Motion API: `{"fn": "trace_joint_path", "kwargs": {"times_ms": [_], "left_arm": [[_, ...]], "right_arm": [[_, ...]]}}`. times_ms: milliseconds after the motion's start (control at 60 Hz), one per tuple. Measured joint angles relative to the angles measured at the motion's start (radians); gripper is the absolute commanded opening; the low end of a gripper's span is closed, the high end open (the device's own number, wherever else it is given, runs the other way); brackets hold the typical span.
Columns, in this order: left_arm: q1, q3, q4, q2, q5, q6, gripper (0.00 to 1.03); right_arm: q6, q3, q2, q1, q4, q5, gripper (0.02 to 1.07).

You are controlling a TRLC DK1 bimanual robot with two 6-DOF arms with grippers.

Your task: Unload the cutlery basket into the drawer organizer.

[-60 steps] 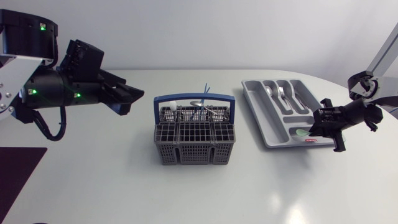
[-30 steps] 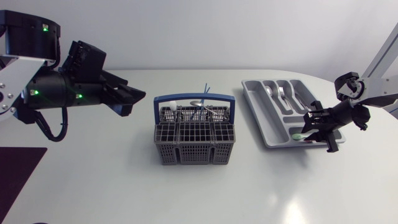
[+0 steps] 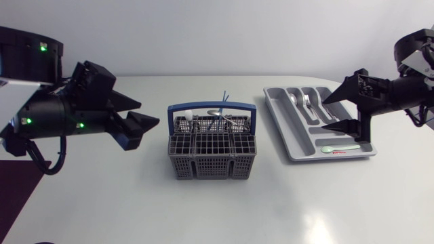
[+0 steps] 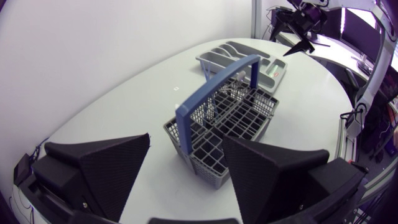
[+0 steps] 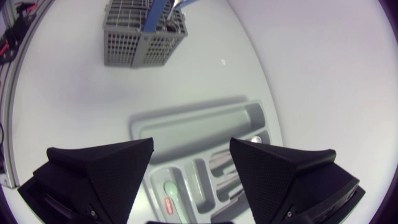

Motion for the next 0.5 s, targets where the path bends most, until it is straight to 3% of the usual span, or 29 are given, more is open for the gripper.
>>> {"fn": "trace_joint_path", "kwargs": {"times_ms": [167,300,383,500], "left_arm": [[-0.029,-0.081,-0.002,0.000,0.000,0.026,0.93],[-0.077,-0.135,-0.002,0.002,0.000,0.044,0.84],[-0.108,-0.159,0.000,0.006,0.000,0.047,0.63],[-0.135,-0.177,0.010,0.041,0.000,0.048,0.35]], "right_arm": [[0.268,-0.092,-0.015,0.145,0.183,-0.037,0.95],[0.477,-0.134,-0.014,0.251,0.343,-0.036,0.93],[0.574,-0.133,-0.003,0.299,0.398,-0.036,0.82],[0.663,-0.132,0.023,0.350,0.440,-0.021,0.46]]}}
